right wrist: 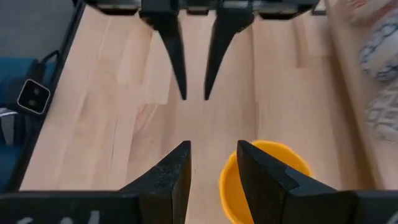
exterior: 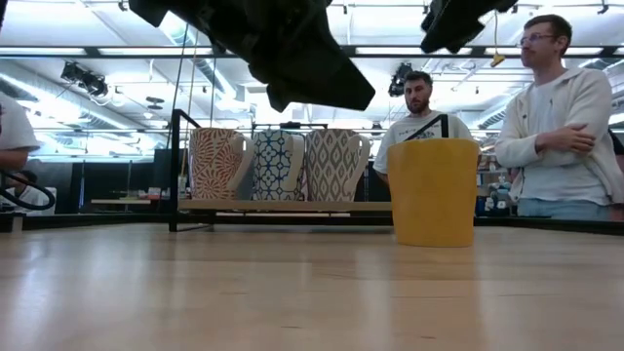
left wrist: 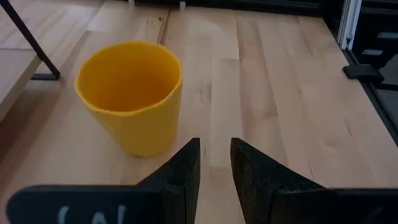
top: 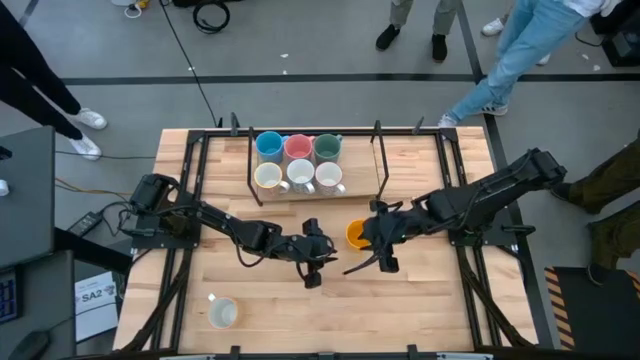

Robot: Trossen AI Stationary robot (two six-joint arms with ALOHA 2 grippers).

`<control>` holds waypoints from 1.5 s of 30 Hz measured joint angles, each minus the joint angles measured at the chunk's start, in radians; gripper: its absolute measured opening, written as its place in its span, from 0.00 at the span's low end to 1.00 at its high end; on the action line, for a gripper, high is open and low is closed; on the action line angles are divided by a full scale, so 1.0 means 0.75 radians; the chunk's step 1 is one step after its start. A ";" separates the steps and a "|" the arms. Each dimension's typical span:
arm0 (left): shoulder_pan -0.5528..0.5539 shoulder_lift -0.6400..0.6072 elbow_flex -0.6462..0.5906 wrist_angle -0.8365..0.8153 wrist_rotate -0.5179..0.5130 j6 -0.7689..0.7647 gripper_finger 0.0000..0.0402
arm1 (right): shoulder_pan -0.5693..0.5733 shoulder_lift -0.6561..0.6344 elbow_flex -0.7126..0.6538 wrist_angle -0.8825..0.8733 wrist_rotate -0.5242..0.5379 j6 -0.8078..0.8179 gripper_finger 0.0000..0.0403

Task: Place coffee mugs
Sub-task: Put the yellow mug on the shelf

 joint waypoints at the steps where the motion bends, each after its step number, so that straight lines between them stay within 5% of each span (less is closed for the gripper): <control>1: 0.000 0.000 0.000 -0.004 0.000 -0.005 0.24 | 0.001 0.019 0.000 0.009 -0.011 0.000 0.34; 16: 0.000 -0.001 0.000 -0.043 0.000 -0.040 0.24 | 0.004 0.481 0.412 -0.512 -0.011 -0.076 0.34; 21: 0.000 -0.001 0.000 -0.043 0.000 -0.042 0.24 | -0.005 0.613 0.488 -0.613 0.084 -0.100 0.34; 45: 0.001 -0.001 0.000 -0.053 0.000 -0.044 0.24 | -0.033 0.633 0.362 -0.486 0.052 -0.032 0.34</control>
